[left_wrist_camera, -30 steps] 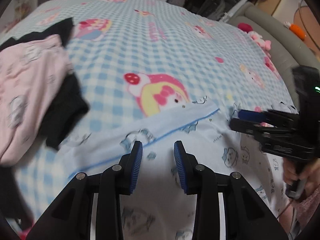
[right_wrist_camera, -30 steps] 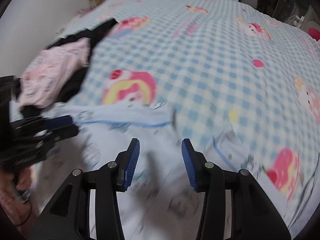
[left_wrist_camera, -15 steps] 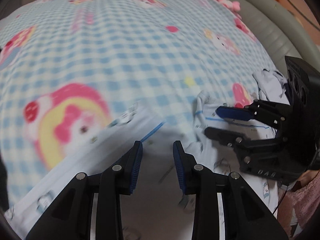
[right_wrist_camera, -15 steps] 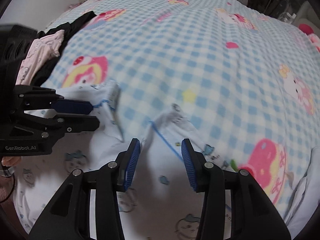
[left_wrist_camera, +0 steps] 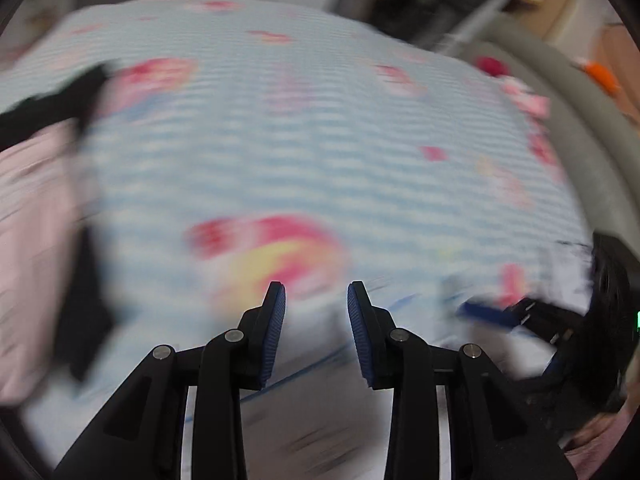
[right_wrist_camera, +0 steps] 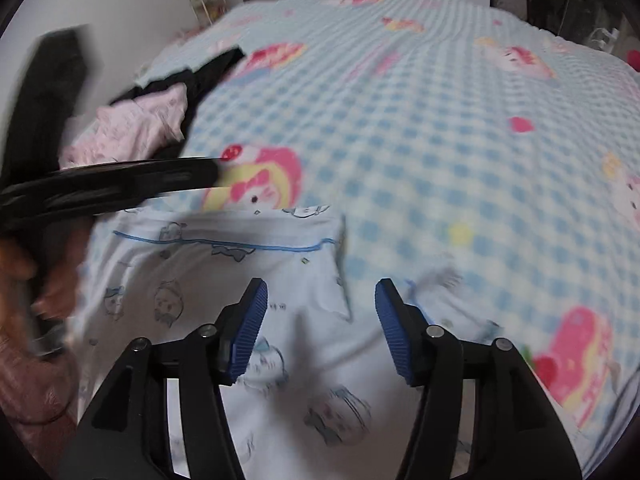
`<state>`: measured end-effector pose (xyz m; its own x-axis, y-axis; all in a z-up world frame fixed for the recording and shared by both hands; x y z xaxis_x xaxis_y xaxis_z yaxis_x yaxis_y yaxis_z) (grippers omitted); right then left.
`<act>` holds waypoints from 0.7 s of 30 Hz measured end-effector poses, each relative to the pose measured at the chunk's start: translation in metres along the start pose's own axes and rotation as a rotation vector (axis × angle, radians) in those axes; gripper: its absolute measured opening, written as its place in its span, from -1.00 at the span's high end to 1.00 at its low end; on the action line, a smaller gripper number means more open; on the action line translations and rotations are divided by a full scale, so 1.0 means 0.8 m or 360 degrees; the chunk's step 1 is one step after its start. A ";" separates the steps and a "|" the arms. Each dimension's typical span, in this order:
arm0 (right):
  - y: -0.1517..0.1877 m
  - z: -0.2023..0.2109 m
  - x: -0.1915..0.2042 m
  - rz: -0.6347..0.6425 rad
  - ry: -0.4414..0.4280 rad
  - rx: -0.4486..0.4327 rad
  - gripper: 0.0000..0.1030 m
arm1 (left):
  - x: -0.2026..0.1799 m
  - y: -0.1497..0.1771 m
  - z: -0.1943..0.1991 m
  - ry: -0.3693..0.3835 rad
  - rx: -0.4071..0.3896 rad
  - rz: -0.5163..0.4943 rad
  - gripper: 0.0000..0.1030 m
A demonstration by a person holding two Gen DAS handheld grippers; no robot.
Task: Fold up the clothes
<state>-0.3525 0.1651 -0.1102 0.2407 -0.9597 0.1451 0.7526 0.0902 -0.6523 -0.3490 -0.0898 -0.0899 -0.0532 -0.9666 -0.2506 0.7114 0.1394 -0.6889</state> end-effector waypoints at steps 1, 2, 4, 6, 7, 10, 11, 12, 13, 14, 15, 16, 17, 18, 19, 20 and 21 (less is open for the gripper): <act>-0.001 -0.014 0.001 0.0013 0.0026 0.0027 -0.12 | 0.022 0.006 0.015 -0.0103 -0.0019 0.0020 0.34; -0.002 -0.028 0.002 0.0011 0.0046 0.0055 -0.12 | 0.049 0.017 0.028 -0.0182 -0.0021 0.0064 0.33; -0.003 -0.050 0.001 -0.0004 0.0046 0.0092 -0.12 | 0.092 0.036 0.044 -0.0285 0.0008 0.0167 0.26; -0.003 -0.058 0.000 -0.0044 -0.0040 0.0088 -0.12 | 0.123 0.053 0.049 -0.0248 0.0032 0.0292 0.06; -0.006 -0.061 0.001 -0.0059 -0.0077 0.0081 -0.12 | 0.133 0.061 0.049 -0.0193 0.0045 0.0347 0.06; -0.010 -0.071 0.003 -0.0069 -0.0100 0.0079 0.11 | 0.131 0.068 0.034 -0.0138 0.0104 0.0329 0.07; -0.012 -0.075 0.003 -0.0072 -0.0102 0.0083 0.55 | 0.124 0.068 0.031 -0.0176 0.0096 0.0286 0.14; -0.012 -0.078 0.003 -0.0066 -0.0091 0.0083 0.72 | 0.116 0.068 0.028 -0.0186 0.0084 0.0235 0.39; -0.013 -0.081 0.004 -0.0061 -0.0081 0.0083 0.84 | 0.111 0.067 0.025 -0.0186 0.0083 0.0199 0.56; -0.014 -0.080 0.003 -0.0069 -0.0090 0.0067 0.89 | 0.108 0.066 0.021 -0.0177 0.0093 0.0181 0.74; -0.014 -0.079 0.001 -0.0078 -0.0100 0.0052 0.90 | 0.108 0.063 0.019 -0.0166 0.0094 0.0176 0.80; -0.015 -0.076 -0.001 -0.0080 -0.0094 0.0040 0.91 | 0.109 0.060 0.020 -0.0167 0.0081 0.0170 0.82; -0.016 -0.074 -0.002 -0.0083 -0.0090 0.0022 0.92 | 0.110 0.057 0.021 -0.0167 0.0069 0.0164 0.83; -0.018 -0.072 -0.003 -0.0087 -0.0086 0.0004 0.92 | 0.112 0.054 0.023 -0.0167 0.0056 0.0159 0.84; -0.019 -0.070 -0.004 -0.0092 -0.0082 -0.0008 0.92 | 0.113 0.051 0.023 -0.0165 0.0045 0.0154 0.84; -0.021 -0.069 -0.006 -0.0104 -0.0079 -0.0021 0.92 | 0.116 0.050 0.021 -0.0153 0.0046 0.0152 0.84; -0.022 -0.070 -0.008 -0.0108 -0.0075 -0.0023 0.92 | 0.119 0.048 0.019 -0.0141 0.0047 0.0151 0.83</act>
<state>-0.4013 0.1544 -0.1416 0.2185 -0.9498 0.2240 0.7594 0.0213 -0.6503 -0.3159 -0.1797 -0.1298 0.0765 -0.9649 -0.2513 0.7305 0.2258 -0.6445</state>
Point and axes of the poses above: each gripper's, at about its wrist camera, not at the fingertips, and z roughly against the way its jaws point, x to its left, y to its underside, the point moved 2 cm from there along -z, roughly the way its jaws point, and after that the axes turned 12 degrees about -x, right-handed, at the moved point
